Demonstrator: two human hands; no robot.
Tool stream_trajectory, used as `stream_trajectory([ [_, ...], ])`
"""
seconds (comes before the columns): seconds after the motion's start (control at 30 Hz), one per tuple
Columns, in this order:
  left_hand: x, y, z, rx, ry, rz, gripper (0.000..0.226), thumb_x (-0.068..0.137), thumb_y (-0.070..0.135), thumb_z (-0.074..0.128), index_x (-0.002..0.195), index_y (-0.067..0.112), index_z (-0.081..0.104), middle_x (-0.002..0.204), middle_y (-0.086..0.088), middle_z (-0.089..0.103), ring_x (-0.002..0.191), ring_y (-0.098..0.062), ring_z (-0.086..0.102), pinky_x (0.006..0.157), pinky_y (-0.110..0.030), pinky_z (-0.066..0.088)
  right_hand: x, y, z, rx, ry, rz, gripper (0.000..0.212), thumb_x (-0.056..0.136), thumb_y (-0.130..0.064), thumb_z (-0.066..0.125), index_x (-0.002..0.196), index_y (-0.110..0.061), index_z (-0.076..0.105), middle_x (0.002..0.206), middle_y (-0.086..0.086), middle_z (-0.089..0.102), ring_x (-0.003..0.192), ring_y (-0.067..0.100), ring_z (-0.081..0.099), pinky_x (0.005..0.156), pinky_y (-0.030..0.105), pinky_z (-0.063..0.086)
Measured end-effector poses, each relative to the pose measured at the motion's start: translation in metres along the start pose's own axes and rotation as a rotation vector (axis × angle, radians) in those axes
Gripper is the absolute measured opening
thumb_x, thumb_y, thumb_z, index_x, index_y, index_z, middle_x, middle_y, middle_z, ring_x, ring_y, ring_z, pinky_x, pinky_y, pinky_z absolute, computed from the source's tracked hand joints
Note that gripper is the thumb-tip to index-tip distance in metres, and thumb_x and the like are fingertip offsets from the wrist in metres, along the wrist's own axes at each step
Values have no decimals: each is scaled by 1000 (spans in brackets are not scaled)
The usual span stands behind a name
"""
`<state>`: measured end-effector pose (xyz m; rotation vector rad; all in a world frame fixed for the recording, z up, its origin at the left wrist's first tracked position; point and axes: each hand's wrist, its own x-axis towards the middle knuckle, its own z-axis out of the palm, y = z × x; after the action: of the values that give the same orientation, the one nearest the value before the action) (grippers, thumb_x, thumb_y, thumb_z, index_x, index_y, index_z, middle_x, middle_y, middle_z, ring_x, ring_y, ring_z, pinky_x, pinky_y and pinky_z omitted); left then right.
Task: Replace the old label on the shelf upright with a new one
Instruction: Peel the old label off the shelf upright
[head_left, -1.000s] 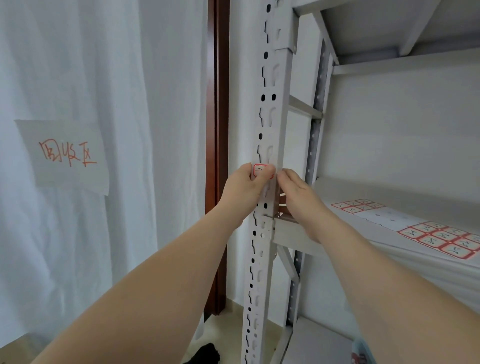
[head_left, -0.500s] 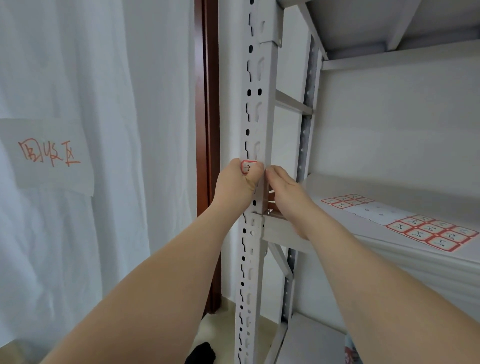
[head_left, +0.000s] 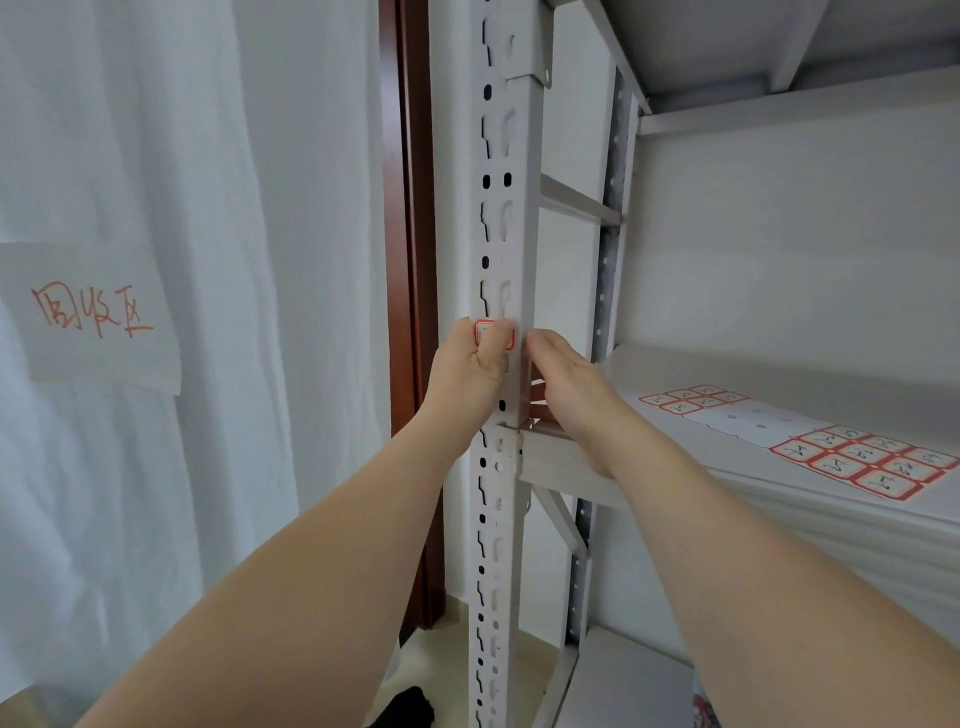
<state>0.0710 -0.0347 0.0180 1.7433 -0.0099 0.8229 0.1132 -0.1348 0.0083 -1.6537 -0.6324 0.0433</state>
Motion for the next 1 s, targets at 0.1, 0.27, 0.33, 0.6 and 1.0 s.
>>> stream_trajectory([
  [0.1, 1, -4, 1, -34, 1, -11, 16, 92, 28, 47, 81, 17, 44, 65, 3, 40, 58, -11, 35, 47, -16, 32, 1, 1, 0, -3, -3, 3, 37, 88, -49, 35, 107, -30, 60, 109, 3, 65, 108, 29, 60, 100, 50, 46],
  [0.27, 3, -5, 2, -42, 4, -8, 24, 88, 31, 47, 70, 20, 36, 60, 6, 35, 51, -9, 31, 48, -19, 29, 3, 1, 0, -5, -2, 12, 41, 87, -50, 34, 113, -29, 59, 112, 1, 65, 108, 26, 60, 99, 48, 46],
  [0.33, 3, -3, 2, -45, 3, -27, 25, 85, 33, 47, 67, 21, 34, 59, 6, 33, 50, -10, 29, 47, -20, 28, 3, 2, 0, 4, -6, 10, 38, 90, -47, 34, 112, -28, 59, 110, 0, 65, 106, 25, 61, 97, 45, 48],
  [0.6, 1, 2, 4, -94, 28, -101, 22, 89, 26, 47, 71, 20, 36, 62, 3, 35, 55, -13, 29, 51, -24, 27, 2, 1, 0, 43, -8, 7, 33, 91, -44, 34, 102, -28, 61, 98, -1, 65, 93, 22, 60, 90, 41, 49],
  [1.0, 2, -2, -2, -73, -76, -82, 25, 76, 39, 42, 72, 15, 37, 60, 1, 34, 51, -10, 31, 54, -26, 28, 2, 1, 0, 39, -18, 12, 40, 92, -50, 32, 113, -30, 60, 110, -3, 67, 104, 20, 62, 98, 46, 48],
])
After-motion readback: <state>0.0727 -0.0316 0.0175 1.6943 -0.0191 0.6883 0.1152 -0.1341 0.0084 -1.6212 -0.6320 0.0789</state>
